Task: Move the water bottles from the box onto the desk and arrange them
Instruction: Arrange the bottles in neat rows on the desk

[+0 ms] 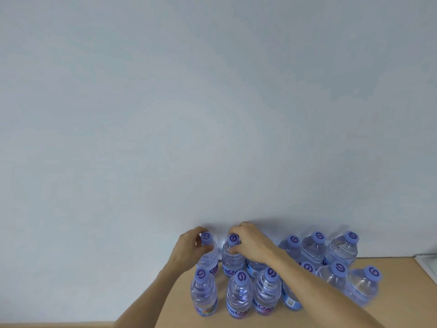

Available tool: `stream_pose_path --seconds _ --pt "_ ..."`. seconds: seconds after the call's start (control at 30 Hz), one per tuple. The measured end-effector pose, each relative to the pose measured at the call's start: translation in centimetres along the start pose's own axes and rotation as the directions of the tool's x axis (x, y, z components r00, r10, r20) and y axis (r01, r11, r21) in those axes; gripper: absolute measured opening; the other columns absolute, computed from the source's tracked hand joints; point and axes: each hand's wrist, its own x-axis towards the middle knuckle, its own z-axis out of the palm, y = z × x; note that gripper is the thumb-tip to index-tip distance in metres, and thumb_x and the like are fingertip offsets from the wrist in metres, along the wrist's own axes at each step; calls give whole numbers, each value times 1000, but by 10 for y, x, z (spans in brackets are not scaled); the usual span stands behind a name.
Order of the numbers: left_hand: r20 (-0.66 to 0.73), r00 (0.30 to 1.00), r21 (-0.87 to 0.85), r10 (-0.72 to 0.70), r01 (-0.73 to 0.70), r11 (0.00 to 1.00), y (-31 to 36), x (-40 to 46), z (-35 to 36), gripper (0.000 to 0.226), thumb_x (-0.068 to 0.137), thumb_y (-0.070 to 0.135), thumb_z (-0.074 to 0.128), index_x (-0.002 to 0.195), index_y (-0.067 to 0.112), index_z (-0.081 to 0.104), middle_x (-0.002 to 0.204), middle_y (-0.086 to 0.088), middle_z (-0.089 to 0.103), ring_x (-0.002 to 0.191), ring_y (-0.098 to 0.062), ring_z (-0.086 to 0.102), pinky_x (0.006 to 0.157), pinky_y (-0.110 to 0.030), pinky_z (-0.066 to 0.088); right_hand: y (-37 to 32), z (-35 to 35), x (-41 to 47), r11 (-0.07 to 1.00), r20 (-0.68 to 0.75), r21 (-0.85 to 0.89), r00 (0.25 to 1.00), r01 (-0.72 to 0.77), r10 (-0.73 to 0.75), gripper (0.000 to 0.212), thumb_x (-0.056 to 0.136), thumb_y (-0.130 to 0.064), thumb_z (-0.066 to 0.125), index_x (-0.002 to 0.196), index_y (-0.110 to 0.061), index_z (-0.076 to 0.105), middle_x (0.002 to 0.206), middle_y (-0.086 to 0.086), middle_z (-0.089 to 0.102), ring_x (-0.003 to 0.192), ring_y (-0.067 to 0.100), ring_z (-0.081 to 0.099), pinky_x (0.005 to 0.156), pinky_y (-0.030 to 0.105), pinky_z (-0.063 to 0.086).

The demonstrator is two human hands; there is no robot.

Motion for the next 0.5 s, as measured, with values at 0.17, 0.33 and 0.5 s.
stream_pose_path --seconds 0.17,0.33,0.5 --pt "-64 996 -21 -60 59 998 -2 -2 8 25 72 33 78 86 29 58 71 10 62 55 -3 51 51 -16 41 -2 3 -1 999 -13 17 999 48 -48 27 86 -26 71 109 -13 63 99 0 49 97 18 51 76 27 41" --pt "27 997 -10 -68 68 998 -4 1 5 33 72 35 79 91 28 53 75 6 65 53 -4 55 52 -21 48 -3 -2 -3 999 12 -27 999 -36 36 46 85 -38 69 123 -17 54 119 1 52 101 18 55 79 28 46" --pt "59 998 11 -25 24 1000 -6 1 0 24 82 29 73 98 30 55 80 3 64 65 -22 64 61 -37 59 -14 8 -4 984 -95 -130 990 -119 108 52 85 -59 62 84 -10 47 72 1 47 58 18 44 46 29 30"
